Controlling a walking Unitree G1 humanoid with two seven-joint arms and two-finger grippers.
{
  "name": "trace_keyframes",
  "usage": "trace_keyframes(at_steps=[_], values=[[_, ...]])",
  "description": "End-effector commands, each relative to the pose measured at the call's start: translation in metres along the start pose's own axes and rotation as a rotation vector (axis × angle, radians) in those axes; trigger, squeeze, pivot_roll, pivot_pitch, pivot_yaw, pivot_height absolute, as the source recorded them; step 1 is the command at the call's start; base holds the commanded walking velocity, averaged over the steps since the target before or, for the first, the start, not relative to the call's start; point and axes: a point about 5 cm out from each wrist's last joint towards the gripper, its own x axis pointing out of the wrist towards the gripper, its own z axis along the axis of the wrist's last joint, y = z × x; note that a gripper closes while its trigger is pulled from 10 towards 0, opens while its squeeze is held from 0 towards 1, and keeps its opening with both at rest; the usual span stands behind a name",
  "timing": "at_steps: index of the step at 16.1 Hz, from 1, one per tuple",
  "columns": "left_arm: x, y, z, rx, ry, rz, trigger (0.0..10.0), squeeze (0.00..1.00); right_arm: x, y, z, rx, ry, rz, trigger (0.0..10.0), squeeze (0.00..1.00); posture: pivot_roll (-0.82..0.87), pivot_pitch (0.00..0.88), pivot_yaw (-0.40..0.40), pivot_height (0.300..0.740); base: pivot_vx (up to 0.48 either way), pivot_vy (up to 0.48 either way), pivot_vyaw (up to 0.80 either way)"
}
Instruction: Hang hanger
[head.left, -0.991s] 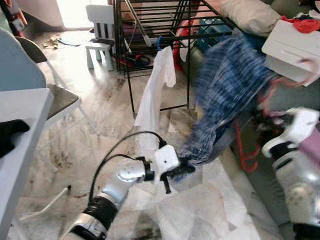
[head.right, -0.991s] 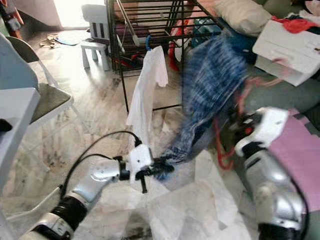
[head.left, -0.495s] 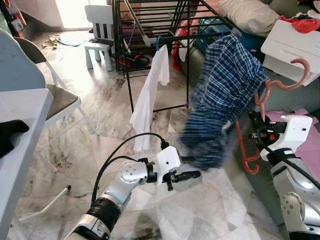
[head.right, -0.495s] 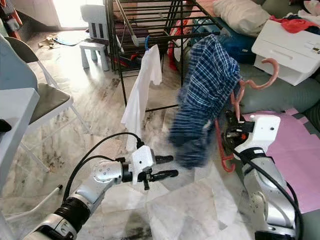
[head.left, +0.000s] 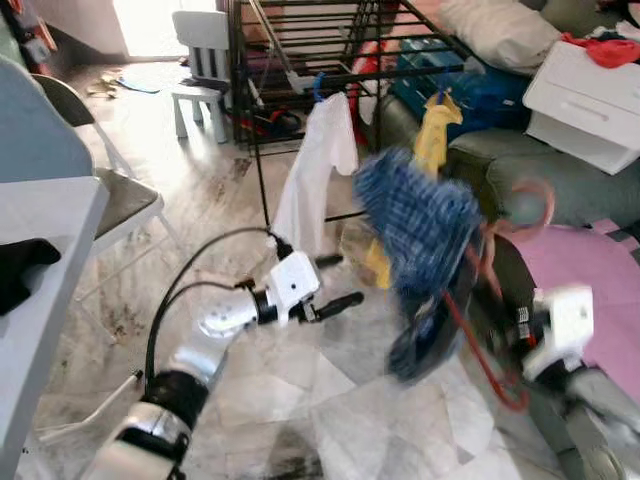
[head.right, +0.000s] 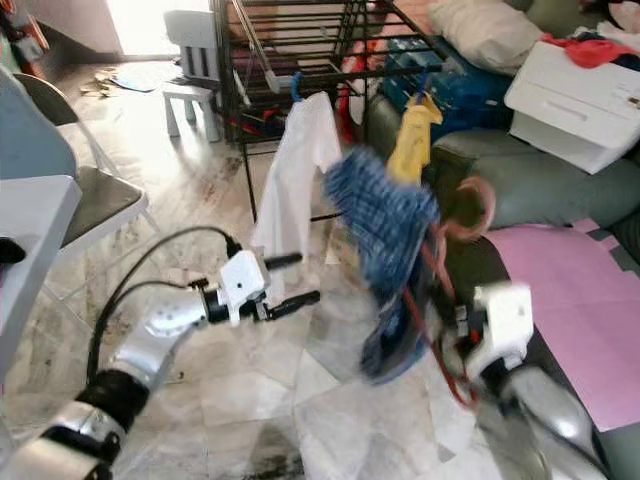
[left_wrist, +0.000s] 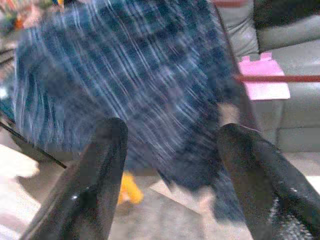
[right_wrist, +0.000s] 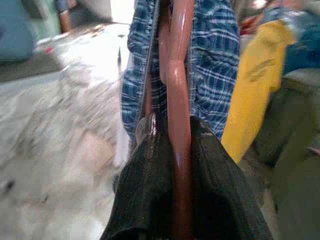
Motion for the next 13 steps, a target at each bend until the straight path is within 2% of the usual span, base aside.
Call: trace_keyframes(at_steps=[1,2,4,6,8,9,11,13], values=[[-0.001,0.004,0.003,0.056,0.006,-0.02,10.0,1.0,-0.004,0.001,0.009,-0.037,-0.037,0.045,10.0,0.0,0.06,0.0,-0.067,0.74,0.0,0.0,0.0],[-0.002,0.006,0.004,0.078,0.008,-0.027,10.0,1.0,-0.007,0.0,0.007,-0.04,-0.025,0.052,10.0,0.0,0.06,0.0,-0.067,0.74,0.0,0.0,0.0],[-0.009,0.013,0.001,0.159,0.06,-0.073,10.0,1.0,-0.024,0.004,-0.006,-0.036,0.062,0.152,10.0,0.0,0.06,0.0,-0.063,0.74,0.0,0.0,0.0],[-0.012,0.017,0.002,0.206,0.073,-0.096,10.0,1.0,-0.035,0.01,-0.01,-0.018,0.104,0.244,10.0,0.0,0.06,0.0,-0.061,0.74,0.0,0.0,0.0],[-0.013,0.018,0.001,0.204,0.083,-0.129,10.0,1.0,-0.043,0.013,-0.014,-0.008,0.149,0.314,10.0,0.0,0.07,0.0,-0.062,0.74,0.0,0.0,0.0],[-0.013,0.018,0.001,0.23,0.092,-0.147,10.0,1.0,-0.046,0.012,-0.016,-0.031,0.178,0.345,10.0,0.0,0.07,0.0,-0.062,0.74,0.0,0.0,0.0],[-0.013,0.015,-0.003,0.226,0.104,-0.184,10.0,1.0,-0.049,0.011,-0.015,-0.083,0.22,0.414,10.0,0.0,0.06,0.0,-0.059,0.74,0.0,0.0,0.0],[-0.014,0.01,-0.007,0.192,0.126,-0.237,10.0,1.0,-0.05,0.009,-0.012,-0.142,0.244,0.456,10.0,0.0,0.06,0.0,-0.056,0.74,0.0,0.0,0.0]])
